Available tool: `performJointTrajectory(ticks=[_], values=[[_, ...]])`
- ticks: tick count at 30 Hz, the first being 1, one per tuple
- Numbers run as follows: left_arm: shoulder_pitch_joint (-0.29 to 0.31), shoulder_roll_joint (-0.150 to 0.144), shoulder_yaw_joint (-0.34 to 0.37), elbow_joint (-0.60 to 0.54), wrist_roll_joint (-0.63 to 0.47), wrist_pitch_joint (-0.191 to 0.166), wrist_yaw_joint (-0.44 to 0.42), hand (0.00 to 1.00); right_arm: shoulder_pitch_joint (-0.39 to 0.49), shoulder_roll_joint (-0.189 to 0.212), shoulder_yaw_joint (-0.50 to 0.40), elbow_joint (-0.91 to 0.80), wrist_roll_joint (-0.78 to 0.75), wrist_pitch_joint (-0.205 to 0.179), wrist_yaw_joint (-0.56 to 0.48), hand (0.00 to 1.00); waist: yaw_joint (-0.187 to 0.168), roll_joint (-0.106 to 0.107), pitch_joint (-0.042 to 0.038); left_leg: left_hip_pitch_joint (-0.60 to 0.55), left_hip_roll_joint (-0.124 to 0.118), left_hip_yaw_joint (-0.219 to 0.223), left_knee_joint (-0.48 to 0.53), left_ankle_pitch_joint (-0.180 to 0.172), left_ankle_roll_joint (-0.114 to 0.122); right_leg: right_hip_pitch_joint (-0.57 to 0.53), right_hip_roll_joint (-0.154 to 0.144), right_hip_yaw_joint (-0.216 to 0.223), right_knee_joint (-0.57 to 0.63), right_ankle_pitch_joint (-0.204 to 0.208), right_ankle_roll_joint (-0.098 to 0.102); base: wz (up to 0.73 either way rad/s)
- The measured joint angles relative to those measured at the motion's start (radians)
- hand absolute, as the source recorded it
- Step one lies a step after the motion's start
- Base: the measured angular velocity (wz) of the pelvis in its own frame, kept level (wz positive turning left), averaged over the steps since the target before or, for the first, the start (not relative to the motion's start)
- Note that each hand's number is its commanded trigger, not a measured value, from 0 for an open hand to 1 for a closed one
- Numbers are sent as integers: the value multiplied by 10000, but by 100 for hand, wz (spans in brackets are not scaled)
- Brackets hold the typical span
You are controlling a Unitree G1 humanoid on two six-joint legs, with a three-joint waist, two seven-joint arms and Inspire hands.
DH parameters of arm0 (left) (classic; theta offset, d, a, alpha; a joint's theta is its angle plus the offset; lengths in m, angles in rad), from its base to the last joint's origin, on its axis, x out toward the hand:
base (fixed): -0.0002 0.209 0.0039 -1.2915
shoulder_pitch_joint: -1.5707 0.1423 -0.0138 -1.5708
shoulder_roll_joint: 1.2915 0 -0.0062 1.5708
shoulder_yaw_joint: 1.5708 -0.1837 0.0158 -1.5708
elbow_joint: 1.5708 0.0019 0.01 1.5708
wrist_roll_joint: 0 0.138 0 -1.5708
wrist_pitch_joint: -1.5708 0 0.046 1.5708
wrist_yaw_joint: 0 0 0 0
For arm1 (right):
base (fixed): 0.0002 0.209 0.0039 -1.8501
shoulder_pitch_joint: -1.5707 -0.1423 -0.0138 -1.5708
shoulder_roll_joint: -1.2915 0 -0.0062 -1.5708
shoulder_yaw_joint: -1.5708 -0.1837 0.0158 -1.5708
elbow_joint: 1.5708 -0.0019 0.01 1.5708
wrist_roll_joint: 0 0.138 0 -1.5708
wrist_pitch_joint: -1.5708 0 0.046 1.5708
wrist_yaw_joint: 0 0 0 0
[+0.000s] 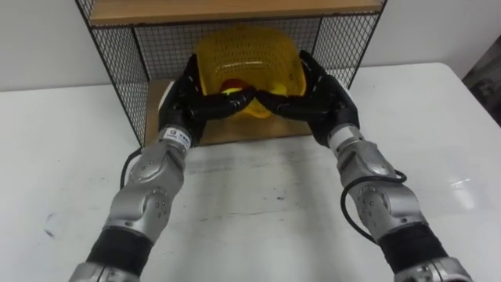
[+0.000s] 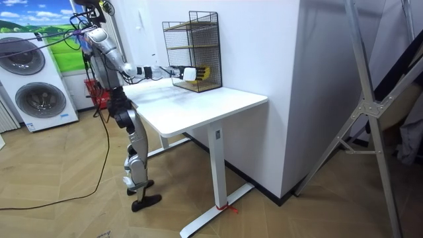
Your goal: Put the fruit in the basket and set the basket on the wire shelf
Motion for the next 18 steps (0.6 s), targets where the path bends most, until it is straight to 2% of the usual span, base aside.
performJointTrajectory(ticks=[2,4,10,14,18], values=[[-233,-41,108,346,-7,283,-1,0,-204,23,-199,247,39,186,-3,0,7,6,1,-31,6,1,-42,11,-13,-65,13,28,-36,16,-5,-5],[-238,-41,139,358,-7,504,0,0,-362,27,-212,452,75,215,-9,0,0,8,2,-43,13,-6,-42,13,-15,-84,24,46,-34,22,-16,-2],[-433,-55,371,484,-10,944,146,0,-997,110,-287,1063,389,520,-145,0,-1,32,-14,20,15,-14,-37,17,-20,-1,25,85,-41,29,-21,0],[-645,-69,609,574,-25,1074,193,0,-1355,234,-564,1522,634,682,-205,0,2,42,-20,35,13,-15,-34,18,-20,-1,24,56,-39,29,-20,0],[-927,-56,618,1005,-23,1289,308,0,-1735,253,-561,1818,833,851,-477,0,25,151,-89,77,9,-57,-35,18,-20,24,27,47,-32,30,-21,0]])
